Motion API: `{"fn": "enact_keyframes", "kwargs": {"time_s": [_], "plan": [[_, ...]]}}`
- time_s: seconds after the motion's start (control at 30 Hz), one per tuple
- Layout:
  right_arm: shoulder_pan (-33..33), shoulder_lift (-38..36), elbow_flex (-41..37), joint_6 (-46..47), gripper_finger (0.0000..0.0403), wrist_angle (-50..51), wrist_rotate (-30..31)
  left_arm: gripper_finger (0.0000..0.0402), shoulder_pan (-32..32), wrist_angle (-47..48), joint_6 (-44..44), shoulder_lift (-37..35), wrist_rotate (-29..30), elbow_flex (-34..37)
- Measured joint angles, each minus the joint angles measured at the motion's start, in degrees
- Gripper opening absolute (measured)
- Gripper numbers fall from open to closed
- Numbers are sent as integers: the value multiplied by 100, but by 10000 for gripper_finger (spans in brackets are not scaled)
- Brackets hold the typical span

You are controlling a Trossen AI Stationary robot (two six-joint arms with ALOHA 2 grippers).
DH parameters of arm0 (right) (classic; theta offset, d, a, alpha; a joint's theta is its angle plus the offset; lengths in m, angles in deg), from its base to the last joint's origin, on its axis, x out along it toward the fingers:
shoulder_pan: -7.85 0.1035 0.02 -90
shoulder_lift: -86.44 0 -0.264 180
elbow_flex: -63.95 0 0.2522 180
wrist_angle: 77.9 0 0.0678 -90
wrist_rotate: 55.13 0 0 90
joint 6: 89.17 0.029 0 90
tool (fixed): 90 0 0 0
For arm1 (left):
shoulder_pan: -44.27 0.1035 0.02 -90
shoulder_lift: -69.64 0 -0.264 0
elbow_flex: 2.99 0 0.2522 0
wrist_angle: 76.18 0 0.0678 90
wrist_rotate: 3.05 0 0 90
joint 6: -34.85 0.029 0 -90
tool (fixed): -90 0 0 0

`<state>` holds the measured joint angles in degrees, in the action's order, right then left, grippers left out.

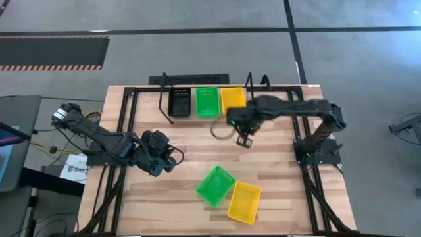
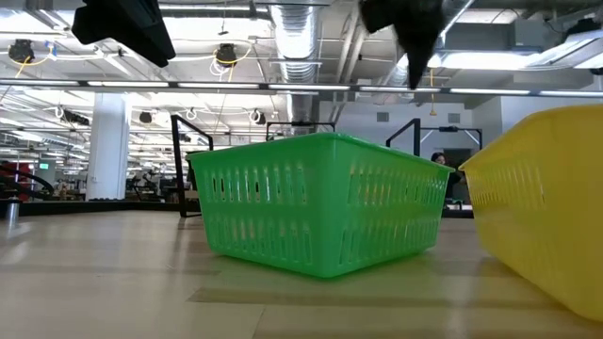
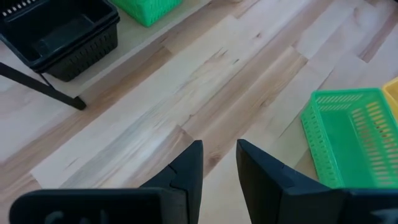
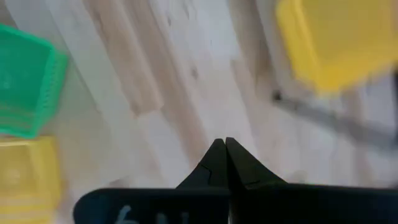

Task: Stack baskets on shelf by color
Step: Stack the yellow bin on top of the yellow bin on the shelf

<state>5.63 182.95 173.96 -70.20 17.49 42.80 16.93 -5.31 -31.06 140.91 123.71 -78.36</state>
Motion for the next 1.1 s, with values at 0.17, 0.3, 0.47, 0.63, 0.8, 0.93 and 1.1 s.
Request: {"fn": "enact_keyframes", "kwargs": {"time_s": [0.17, 0.3, 0.47, 0.63, 0.8, 0.93, 1.1], "plan": [[1207, -519, -493, 2605, 0, 215, 117, 84, 0, 0, 234, 0, 0, 0], [2341, -650, -769, 4770, 0, 229, 237, 84, 0, -7, 384, 0, -7, 0], [3445, -545, -950, 7058, 1, 262, 270, 84, 0, -8, 398, 0, -37, 0], [4229, -197, -953, 8656, 3, 323, 268, 84, 0, -10, 422, 0, -37, 1], [4783, 279, -953, 10051, 13, 199, 266, 84, 0, -43, 382, 0, -40, 0], [5065, 613, -953, 10934, 27, -95, 266, 84, 0, -53, 387, 0, -114, 1], [5260, 843, -953, 11112, 50, -465, 262, 84, 0, -10, 398, 0, -240, 0]]}}
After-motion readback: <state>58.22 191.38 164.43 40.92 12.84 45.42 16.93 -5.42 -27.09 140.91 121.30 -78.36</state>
